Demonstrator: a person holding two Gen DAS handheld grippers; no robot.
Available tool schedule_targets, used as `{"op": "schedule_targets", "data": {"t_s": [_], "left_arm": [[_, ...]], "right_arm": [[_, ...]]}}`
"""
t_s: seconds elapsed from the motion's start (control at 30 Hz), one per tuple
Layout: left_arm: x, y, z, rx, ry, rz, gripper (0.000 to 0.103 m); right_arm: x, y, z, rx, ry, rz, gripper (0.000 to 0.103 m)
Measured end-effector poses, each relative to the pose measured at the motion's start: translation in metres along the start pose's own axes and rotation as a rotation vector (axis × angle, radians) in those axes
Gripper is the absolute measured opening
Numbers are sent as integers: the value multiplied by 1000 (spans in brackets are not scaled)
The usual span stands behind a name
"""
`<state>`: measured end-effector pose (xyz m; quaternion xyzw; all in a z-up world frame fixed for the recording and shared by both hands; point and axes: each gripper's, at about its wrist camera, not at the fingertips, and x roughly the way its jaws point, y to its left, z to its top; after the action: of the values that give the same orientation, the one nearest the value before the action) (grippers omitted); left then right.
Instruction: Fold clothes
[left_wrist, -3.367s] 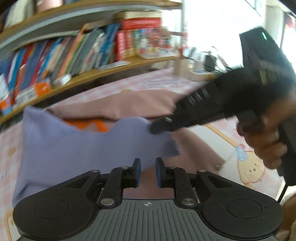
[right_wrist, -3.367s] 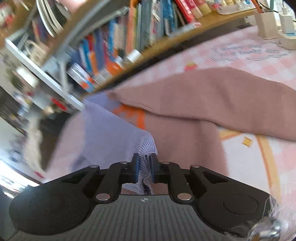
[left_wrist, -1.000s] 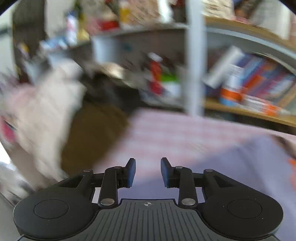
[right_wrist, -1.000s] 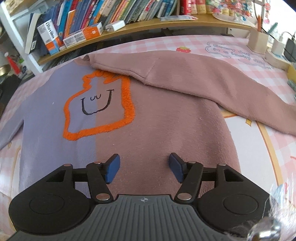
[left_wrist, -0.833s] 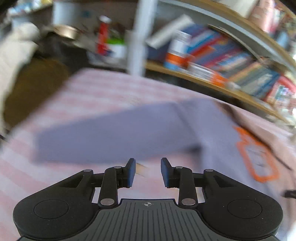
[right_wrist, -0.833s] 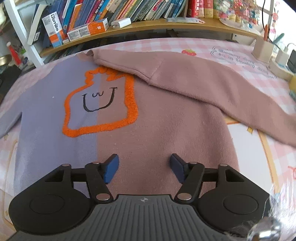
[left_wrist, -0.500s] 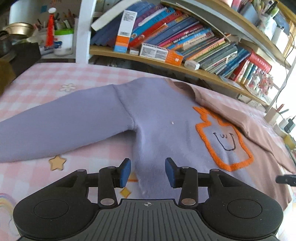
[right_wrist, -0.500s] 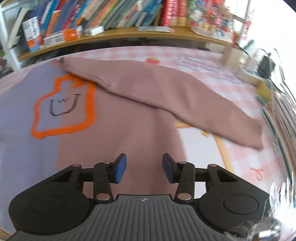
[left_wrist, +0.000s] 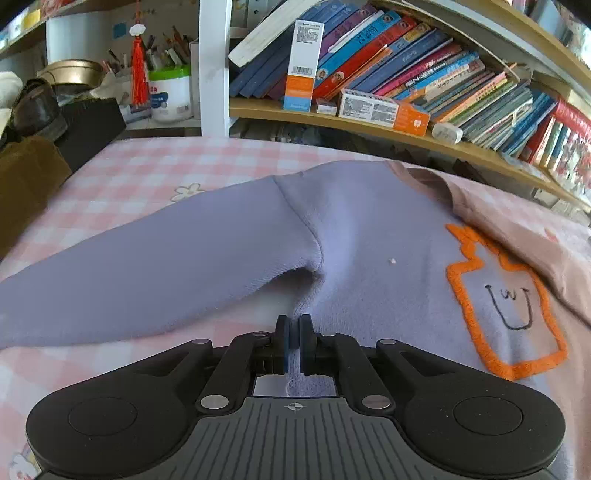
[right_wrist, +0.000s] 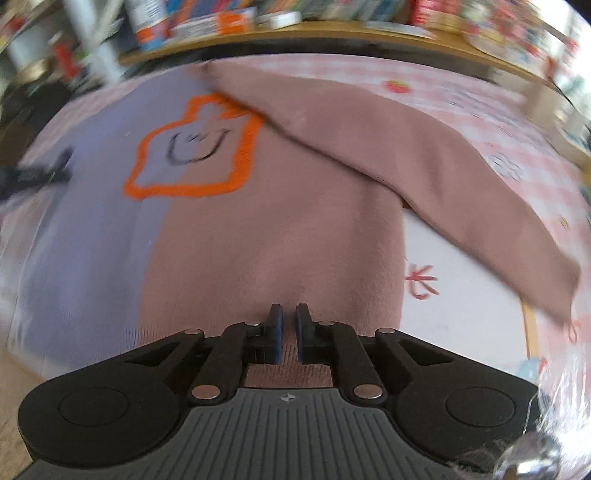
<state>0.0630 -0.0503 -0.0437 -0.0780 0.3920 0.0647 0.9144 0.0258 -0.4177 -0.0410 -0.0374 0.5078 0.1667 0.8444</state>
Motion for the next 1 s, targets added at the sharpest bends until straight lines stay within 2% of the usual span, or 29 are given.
{"op": "schedule_targets", "data": {"t_s": [0.07, 0.2, 0.37, 0.47, 0.5, 0.57, 0.7, 0.97, 1.0], "left_arm": [[-2, 0, 0, 1, 4, 20, 13], [-24, -8, 0, 1, -29, 15, 17], [-51, -40, -22, 85, -43, -77, 17], [-61, -63, -38, 132, -30, -111, 17], [-63, -70, -44, 145, -24, -117, 17], [-66, -85, -55, 192, -10, -115, 17], [-65, -109, -73, 295, 33, -43, 17], [-71, -112, -78, 233, 12, 24, 18], [-71, -114, -79, 233, 10, 33, 18]], "right_arm": [[-1, 4, 1, -32, 11, 13, 8], [0, -22, 15, -86, -44, -75, 12], [0, -54, 33, -154, -113, -185, 12], [10, -62, 38, -223, -103, -155, 17], [13, -61, 39, -251, -103, -149, 22], [19, -60, 41, -307, -106, -147, 23], [29, -56, 44, -422, -116, -163, 23], [35, -54, 37, -580, -152, -179, 22], [36, -54, 36, -598, -156, -181, 18]]}}
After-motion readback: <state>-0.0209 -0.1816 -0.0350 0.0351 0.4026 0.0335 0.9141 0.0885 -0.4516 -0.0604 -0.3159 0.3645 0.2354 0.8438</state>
